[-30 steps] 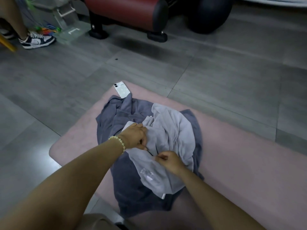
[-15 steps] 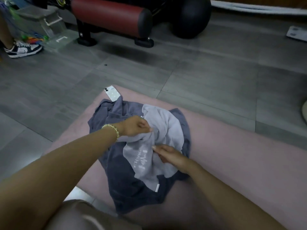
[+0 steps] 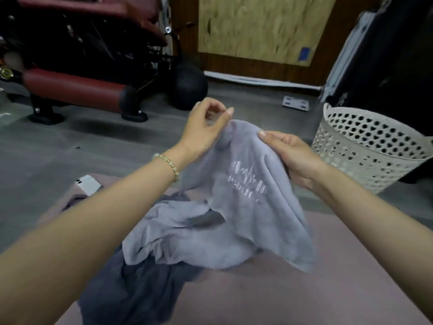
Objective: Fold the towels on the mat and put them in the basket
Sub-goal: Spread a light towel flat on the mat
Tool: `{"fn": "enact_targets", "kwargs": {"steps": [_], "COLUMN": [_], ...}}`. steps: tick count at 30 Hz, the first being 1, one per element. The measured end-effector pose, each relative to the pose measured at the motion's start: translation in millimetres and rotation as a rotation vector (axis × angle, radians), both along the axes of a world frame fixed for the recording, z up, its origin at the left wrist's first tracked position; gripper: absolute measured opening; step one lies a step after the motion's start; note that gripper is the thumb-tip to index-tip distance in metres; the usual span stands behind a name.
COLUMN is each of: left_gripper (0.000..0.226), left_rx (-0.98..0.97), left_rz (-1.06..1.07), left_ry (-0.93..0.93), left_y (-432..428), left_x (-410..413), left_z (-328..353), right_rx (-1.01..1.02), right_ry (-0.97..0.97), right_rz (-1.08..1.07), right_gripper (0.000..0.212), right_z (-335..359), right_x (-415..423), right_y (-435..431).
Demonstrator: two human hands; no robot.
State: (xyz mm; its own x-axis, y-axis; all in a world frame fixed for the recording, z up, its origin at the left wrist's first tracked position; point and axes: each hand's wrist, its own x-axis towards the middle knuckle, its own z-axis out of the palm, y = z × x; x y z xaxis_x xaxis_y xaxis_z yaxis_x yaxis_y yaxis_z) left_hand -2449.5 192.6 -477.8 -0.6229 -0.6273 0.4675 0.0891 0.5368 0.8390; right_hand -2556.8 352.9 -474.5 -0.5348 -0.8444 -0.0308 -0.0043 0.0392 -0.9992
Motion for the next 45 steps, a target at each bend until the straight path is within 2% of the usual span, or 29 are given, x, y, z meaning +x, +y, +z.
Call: {"fn": "enact_targets", "kwargs": {"steps": [2,4,8,11,13,15,17,19,20,22,23,27,29,31,33,37,41,45], "left_gripper": [0.009,0.014,0.068,0.105,0.106,0.094,0.077,0.047,0.035,0.027,0.026,0.027,0.029,0.032,0.036,0.038,0.020,0.020], "left_rx": [-0.033,0.099,0.307,0.453,0.809,1.147,1.219,1.181,1.113,0.960,0.919,0.781,0.725,0.737,0.712,0.379,0.167,0.117], "left_rz": [-0.108,-0.263,-0.272,-0.220,-0.368,-0.482,-0.463,-0.324,-0.236,-0.191,-0.225,-0.446,-0.541,-0.609,-0.664,-0.746,-0.876,-0.871], "left_ry": [-0.037,-0.132,-0.297,-0.584,-0.752,-0.802,-0.713,-0.475,-0.360,-0.247,-0.233,-0.378,-0.396,-0.407,-0.452,-0.580,-0.698,-0.836], "left_y": [35,71,106,112,115,125,132,136,135,135,137,154,157,157,154,155,172,199], "left_x": [-10,-18,-33,-39,-36,-28,-28,-34,-39,-47,-50,-60,-67,-76,-84,-105,-133,-173], "left_z": [3,-8,-32,-60,-90,-114,-130,-134,-134,-126,-120,-90,-76,-58,-43,-32,-46,-79], "right_rx": [-0.007,0.000,0.044,0.035,0.038,0.080,0.148,0.262,0.353,0.474,0.471,0.502,0.429,0.298,0.225,0.180,0.185,0.204], "right_ry": [0.019,0.037,0.048,-0.002,-0.031,-0.011,0.003,0.074,0.180,0.402,0.426,0.220,0.228,0.165,0.130,0.085,-0.169,-0.351], "right_rz": [-0.072,-0.104,-0.176,-0.253,-0.269,-0.262,-0.264,-0.264,-0.283,-0.363,-0.356,-0.064,-0.149,-0.292,-0.346,-0.335,-0.288,-0.443], "right_gripper": [0.017,0.016,0.023,0.023,0.029,0.029,0.025,0.019,0.017,0.021,0.023,0.034,0.036,0.029,0.027,0.034,0.033,0.039], "right_z": [16,21,15,2,-9,-24,-41,-58,-65,-75,-78,-79,-80,-77,-72,-64,-61,-74], "right_x": [-11,-20,-28,-35,-40,-44,-49,-54,-56,-52,-47,-19,-16,-19,-25,-44,-71,-108], "right_y": [16,32,64,87,100,113,126,139,143,147,146,135,131,133,138,164,203,264]}}
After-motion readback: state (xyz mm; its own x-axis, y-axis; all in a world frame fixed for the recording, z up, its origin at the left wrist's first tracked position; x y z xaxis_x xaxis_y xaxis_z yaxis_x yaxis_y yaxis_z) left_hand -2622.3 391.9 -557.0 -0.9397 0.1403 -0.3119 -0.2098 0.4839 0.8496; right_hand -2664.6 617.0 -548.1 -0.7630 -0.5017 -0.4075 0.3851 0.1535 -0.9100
